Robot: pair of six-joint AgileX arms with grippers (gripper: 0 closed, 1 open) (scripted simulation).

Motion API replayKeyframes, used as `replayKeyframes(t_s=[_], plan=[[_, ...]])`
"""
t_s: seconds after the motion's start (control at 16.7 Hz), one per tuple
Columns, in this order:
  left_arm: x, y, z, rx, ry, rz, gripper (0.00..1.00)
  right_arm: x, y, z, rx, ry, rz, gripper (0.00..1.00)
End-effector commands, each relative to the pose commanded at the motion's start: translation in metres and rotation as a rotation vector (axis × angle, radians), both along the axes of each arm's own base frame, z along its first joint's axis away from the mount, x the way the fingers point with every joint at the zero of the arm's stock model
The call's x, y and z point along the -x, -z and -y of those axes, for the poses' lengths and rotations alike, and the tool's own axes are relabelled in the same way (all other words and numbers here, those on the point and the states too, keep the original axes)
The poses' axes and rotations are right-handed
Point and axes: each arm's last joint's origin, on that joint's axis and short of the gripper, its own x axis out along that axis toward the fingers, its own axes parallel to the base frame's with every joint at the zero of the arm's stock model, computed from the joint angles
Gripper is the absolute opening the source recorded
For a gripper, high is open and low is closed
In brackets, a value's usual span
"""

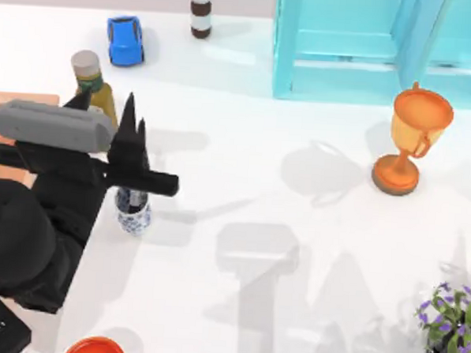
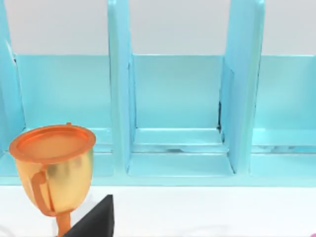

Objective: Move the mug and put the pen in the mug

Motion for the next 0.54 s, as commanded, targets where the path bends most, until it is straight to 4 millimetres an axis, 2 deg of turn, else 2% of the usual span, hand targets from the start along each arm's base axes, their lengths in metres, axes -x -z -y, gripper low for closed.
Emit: replayKeyframes(t_s=[0.18,0.54], plan=[[0.0,0.0,0.0,0.0,0.0,0.0,0.98,0.0,0.0,0.0,0.0,0.0,0.0,1.0],[0.0,0.0,0.0,0.0,0.0,0.0,1.0,0.0,0.0,0.0,0.0,0.0,0.0,1.0]])
